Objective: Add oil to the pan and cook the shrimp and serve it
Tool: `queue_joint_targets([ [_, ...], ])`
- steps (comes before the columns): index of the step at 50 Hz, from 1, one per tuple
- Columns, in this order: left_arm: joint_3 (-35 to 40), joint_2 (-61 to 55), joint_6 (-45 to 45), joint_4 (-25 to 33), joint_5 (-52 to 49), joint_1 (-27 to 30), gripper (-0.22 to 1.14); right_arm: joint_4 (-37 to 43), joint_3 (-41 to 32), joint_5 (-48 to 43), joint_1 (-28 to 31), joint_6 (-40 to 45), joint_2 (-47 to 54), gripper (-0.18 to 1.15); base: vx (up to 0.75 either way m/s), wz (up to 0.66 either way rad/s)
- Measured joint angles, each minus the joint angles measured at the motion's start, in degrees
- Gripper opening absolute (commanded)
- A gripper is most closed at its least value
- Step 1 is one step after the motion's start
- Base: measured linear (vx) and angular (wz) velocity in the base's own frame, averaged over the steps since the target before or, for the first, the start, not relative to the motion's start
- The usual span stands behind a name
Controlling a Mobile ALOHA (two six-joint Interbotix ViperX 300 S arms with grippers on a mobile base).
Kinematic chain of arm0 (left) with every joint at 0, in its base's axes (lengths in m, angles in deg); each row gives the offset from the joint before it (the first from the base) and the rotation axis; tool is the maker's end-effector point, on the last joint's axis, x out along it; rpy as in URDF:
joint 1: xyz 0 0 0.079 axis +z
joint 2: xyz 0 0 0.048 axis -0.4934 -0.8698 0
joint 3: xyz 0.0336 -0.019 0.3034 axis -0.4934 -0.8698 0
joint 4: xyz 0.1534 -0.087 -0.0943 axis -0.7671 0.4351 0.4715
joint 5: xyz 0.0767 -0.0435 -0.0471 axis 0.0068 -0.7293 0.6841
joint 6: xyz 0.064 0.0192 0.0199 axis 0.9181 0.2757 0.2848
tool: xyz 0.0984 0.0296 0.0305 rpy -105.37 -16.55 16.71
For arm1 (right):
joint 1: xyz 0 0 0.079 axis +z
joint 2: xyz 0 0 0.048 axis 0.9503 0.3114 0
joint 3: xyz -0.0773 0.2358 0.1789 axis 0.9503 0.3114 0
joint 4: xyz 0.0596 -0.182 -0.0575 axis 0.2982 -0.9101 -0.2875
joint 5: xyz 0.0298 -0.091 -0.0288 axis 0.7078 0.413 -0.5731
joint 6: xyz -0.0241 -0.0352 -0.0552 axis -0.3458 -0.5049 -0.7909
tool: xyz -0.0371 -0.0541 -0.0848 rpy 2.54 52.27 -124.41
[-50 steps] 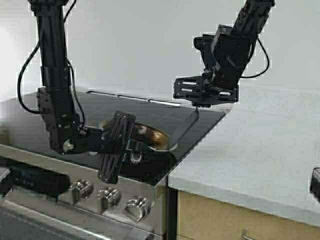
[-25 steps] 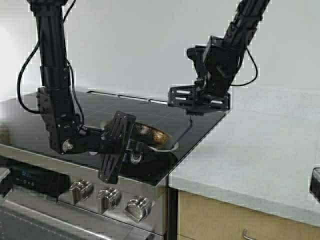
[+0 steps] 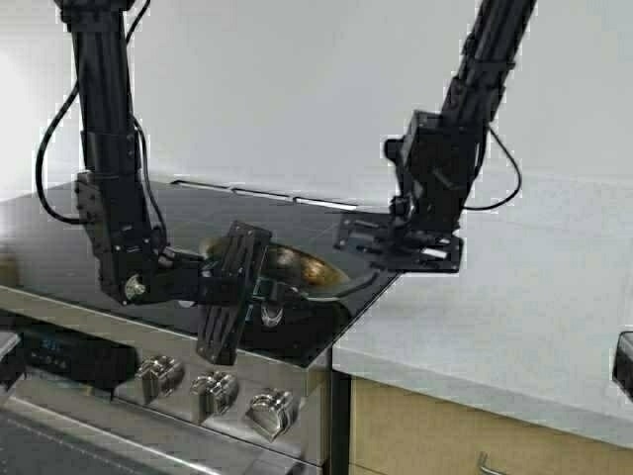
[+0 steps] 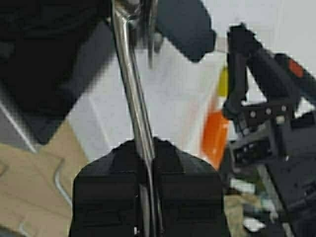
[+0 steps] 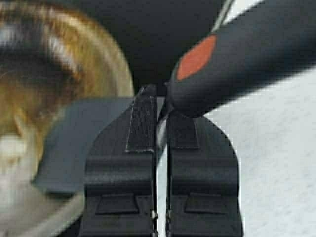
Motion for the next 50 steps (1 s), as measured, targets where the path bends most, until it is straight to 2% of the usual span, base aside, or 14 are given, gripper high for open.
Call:
queue_joint_targets([
  [31,1.8,0.0,-2.9,-6.4,-5.2,0.5,0.03,-1.0,-8.3,2.9,3.4,0.6,2.1,0.07,0.00,0.00],
  [42,3.2,0.0,-6.6,-10.4,-5.5,0.4,0.03,-1.1,-9.8,3.3,3.9,0.8,2.2,0.07,0.00,0.00],
  [50,3.4,0.0,-6.6,-11.1,-5.6,0.4,0.03,-0.5,-9.9,3.3,4.3,1.0,2.4,0.07,0.00,0.00],
])
